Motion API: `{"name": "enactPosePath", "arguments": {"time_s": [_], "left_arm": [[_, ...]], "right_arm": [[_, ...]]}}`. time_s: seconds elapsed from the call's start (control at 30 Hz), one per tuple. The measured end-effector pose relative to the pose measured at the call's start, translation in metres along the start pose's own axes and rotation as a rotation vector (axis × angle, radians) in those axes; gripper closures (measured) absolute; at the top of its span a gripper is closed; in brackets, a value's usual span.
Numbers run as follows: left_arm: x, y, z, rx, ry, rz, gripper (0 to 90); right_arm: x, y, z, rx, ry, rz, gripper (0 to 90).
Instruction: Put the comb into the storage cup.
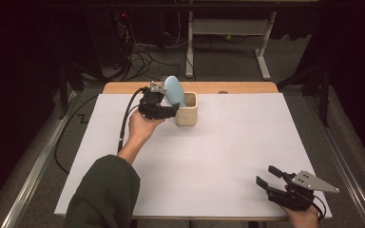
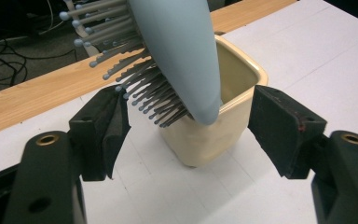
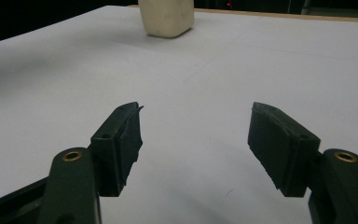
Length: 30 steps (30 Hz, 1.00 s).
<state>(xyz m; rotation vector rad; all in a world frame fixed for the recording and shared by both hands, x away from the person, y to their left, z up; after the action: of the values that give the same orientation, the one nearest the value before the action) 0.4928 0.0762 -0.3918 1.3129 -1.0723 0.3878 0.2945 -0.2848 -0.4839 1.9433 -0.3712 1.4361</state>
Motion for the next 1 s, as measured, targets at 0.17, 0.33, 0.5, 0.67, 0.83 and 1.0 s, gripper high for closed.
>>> {"name": "enactPosePath", "arguments": {"time_s": [0.17, 0.33, 0.5, 0.67, 0.83, 1.0], "left_arm": [[-0.001, 0.003, 0.0, -0.003, -0.001, 0.006, 29.6], [-0.003, 0.005, 0.0, -0.005, -0.007, 0.005, 29.7], [-0.004, 0.009, -0.001, -0.005, -0.011, 0.011, 29.8], [-0.006, 0.013, -0.001, -0.009, -0.017, 0.017, 29.8], [-0.007, 0.015, -0.004, -0.005, -0.011, 0.022, 29.8], [-0.008, 0.019, -0.005, -0.006, -0.008, 0.025, 29.9]], "right_arm": [[0.0, 0.0, 0.0, -0.001, -0.001, 0.0, 35.2], [0.0, 0.0, 0.0, -0.002, 0.001, 0.001, 35.2], [0.0, 0.0, 0.0, -0.001, -0.001, 0.002, 35.2], [0.0, 0.0, 0.0, -0.002, -0.001, 0.002, 35.2], [0.0, 0.0, 0.0, -0.004, 0.001, 0.0, 35.2], [0.0, 0.0, 0.0, -0.005, -0.001, -0.001, 35.2]]}}
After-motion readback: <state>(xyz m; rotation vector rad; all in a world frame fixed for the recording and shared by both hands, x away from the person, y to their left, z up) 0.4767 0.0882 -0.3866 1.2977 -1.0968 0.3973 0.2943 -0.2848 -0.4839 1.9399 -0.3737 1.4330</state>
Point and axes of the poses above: each handheld gripper's, and its own axes: y roughly backward along the jaws, x roughly out of its top, z roughly to its right, the point moved 6 cm from there along -y, roughly forward along the jaws, and after that the axes turned 12 degrees about x, right-handed, at the moved point
